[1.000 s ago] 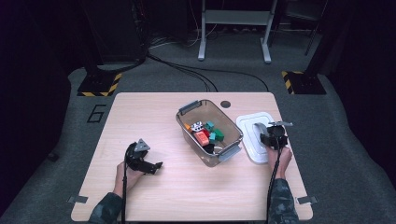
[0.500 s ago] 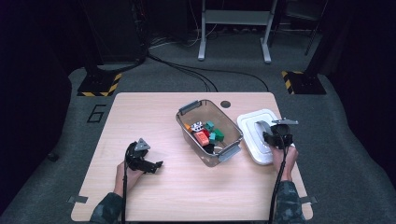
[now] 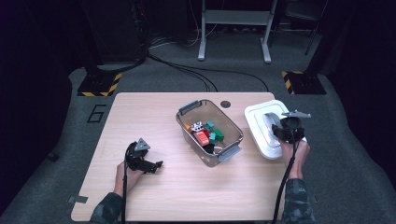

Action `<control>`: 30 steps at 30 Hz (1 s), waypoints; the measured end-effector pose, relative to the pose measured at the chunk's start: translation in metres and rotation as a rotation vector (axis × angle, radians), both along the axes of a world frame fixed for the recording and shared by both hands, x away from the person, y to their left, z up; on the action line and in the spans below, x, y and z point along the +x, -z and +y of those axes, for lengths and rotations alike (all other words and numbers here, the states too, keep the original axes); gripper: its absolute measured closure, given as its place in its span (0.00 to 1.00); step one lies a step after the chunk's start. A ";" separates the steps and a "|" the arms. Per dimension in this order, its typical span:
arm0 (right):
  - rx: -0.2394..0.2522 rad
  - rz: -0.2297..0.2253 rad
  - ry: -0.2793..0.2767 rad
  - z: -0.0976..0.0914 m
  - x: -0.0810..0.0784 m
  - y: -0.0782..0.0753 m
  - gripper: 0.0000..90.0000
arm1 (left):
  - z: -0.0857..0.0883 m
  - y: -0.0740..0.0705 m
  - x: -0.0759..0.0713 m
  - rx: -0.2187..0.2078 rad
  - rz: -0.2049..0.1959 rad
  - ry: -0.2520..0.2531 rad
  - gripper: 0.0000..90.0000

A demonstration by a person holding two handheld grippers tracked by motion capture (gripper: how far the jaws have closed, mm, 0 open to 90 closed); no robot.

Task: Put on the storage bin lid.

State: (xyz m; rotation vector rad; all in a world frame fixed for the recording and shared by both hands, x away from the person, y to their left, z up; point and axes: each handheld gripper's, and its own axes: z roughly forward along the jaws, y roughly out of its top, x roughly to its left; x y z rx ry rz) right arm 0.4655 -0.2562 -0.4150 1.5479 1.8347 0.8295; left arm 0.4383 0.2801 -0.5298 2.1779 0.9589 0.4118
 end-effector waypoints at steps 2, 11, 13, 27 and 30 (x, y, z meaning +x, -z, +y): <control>-0.005 -0.016 0.001 0.000 -0.002 -0.011 0.74 | 0.000 0.000 0.000 0.002 -0.001 0.001 0.01; -0.006 -0.047 -0.017 0.008 -0.008 -0.041 0.74 | 0.000 0.000 0.000 0.002 0.003 0.003 0.01; 0.000 -0.055 -0.032 0.012 -0.008 -0.047 0.74 | 0.000 0.000 0.000 0.005 0.003 0.003 0.01; 0.038 -0.077 -0.154 0.066 -0.010 -0.074 0.74 | 0.001 -0.001 0.000 0.005 0.002 0.002 0.01; 0.046 -0.075 -0.183 0.080 -0.010 -0.076 0.74 | 0.001 -0.001 0.000 0.005 0.002 0.002 0.01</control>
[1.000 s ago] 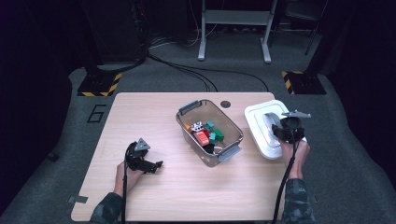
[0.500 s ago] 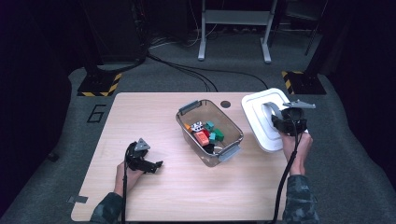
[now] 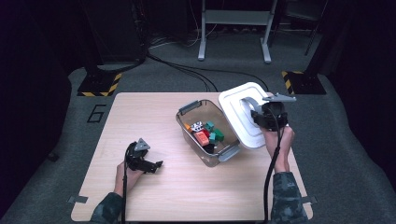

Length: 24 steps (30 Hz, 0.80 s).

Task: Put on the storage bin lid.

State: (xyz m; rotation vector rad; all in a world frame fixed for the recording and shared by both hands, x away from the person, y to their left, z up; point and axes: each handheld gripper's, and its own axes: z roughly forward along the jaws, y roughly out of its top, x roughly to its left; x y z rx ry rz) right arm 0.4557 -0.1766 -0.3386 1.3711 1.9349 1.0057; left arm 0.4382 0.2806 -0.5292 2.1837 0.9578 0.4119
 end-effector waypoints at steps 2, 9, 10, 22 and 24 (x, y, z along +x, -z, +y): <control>-0.003 -0.003 -0.008 0.005 0.000 -0.001 0.74 | 0.000 0.000 0.000 0.002 0.001 0.000 0.01; 0.012 0.015 -0.068 0.037 0.002 0.004 0.74 | 0.000 0.000 0.000 0.008 0.002 0.005 0.01; 0.013 0.021 -0.077 0.042 0.003 0.005 0.74 | 0.000 0.000 0.000 0.008 0.002 0.005 0.01; 0.030 0.073 -0.157 0.084 0.011 0.018 0.74 | 0.001 0.000 0.000 0.008 0.001 0.006 0.01; 0.023 0.081 -0.169 0.089 0.013 0.020 0.74 | 0.001 0.000 0.000 0.008 0.002 0.006 0.01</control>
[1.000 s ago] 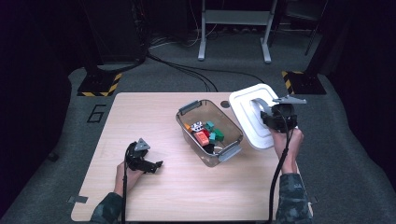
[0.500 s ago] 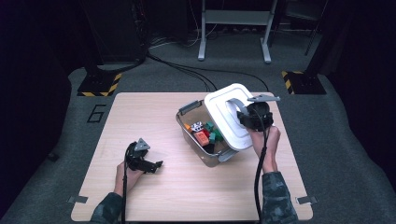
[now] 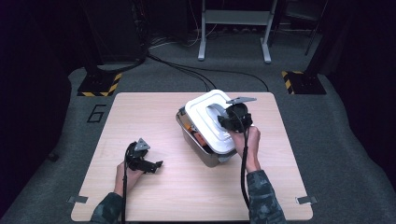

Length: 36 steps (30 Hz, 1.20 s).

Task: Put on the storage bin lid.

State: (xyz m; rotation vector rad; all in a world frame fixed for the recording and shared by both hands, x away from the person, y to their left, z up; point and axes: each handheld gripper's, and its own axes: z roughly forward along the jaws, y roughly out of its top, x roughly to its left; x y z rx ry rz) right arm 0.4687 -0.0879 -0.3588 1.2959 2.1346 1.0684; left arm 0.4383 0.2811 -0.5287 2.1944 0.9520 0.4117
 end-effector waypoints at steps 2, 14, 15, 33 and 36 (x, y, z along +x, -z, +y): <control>0.008 0.025 -0.004 0.006 0.002 0.003 0.74 | 0.000 0.000 0.000 -0.006 -0.001 -0.005 0.01; -0.013 0.077 -0.036 0.031 0.010 0.020 0.74 | -0.001 0.000 0.000 -0.007 -0.002 -0.006 0.01; -0.017 0.079 -0.039 0.032 0.010 0.021 0.74 | -0.001 0.000 0.000 -0.011 0.002 -0.007 0.02; 0.019 0.066 -0.061 0.017 0.007 0.022 0.31 | -0.001 0.000 -0.001 -0.013 0.002 -0.007 0.02; 0.020 0.048 -0.070 0.011 0.003 0.018 0.20 | -0.001 0.000 -0.001 -0.016 0.003 -0.008 0.03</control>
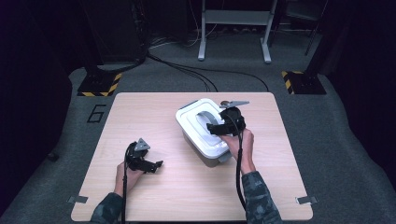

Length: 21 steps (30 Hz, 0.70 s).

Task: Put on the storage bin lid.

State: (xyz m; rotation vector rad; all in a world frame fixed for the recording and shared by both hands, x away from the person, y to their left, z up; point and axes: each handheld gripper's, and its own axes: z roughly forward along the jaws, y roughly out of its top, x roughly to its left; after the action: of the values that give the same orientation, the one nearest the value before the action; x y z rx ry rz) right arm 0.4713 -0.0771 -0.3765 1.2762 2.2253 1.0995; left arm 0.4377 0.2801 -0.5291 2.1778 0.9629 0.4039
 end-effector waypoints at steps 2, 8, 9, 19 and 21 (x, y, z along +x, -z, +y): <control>0.017 -0.013 -0.002 -0.004 -0.005 -0.003 0.15 | 0.000 0.000 0.000 0.000 0.000 0.000 0.03; 0.008 -0.065 0.005 -0.018 -0.020 -0.011 0.06 | 0.000 0.000 0.000 0.000 -0.001 -0.001 0.03; 0.009 -0.073 0.006 -0.020 -0.023 -0.012 0.05 | 0.000 0.000 0.000 -0.001 0.000 -0.003 0.03; 0.009 -0.109 0.052 -0.057 -0.053 -0.015 0.01 | 0.000 0.000 0.000 0.006 -0.006 -0.006 0.04; 0.000 -0.112 0.066 -0.066 -0.060 -0.013 0.01 | 0.000 0.000 0.001 0.006 -0.006 -0.005 0.04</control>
State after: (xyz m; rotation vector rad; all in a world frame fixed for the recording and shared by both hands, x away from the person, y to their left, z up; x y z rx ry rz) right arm 0.4109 -0.1435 -0.3630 1.2463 2.0869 1.1177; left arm 0.4383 0.2806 -0.5286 2.1787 0.9656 0.4161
